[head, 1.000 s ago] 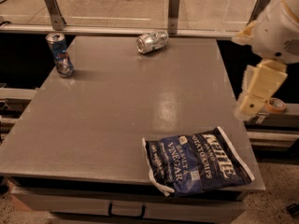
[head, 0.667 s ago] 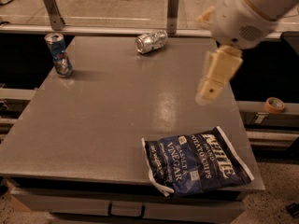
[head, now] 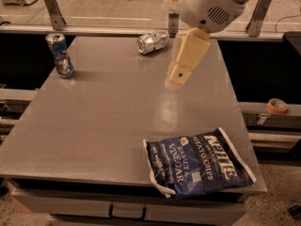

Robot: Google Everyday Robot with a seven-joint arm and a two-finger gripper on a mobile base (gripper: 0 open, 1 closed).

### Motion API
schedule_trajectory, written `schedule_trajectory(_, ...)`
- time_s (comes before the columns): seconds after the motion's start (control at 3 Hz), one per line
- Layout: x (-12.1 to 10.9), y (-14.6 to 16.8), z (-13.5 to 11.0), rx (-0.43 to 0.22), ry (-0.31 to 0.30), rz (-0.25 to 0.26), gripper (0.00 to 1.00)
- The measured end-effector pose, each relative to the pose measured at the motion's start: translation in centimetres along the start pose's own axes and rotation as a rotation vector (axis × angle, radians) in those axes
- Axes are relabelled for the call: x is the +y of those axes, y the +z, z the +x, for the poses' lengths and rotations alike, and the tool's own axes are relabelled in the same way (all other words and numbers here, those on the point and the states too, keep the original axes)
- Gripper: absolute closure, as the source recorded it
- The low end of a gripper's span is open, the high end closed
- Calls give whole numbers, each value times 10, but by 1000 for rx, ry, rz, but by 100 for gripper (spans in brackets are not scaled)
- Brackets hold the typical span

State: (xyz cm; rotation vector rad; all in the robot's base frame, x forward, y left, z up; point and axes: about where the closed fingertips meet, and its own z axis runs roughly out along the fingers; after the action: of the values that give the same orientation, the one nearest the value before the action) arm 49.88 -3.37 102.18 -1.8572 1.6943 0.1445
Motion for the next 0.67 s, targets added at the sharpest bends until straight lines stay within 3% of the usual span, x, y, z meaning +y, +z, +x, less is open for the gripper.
schedule_trajectory(0.33, 1, -3, -3, -28, -3, 9, 0)
schedule_trajectory(0.67, -3, 37, -26, -128, 2, -19, 0)
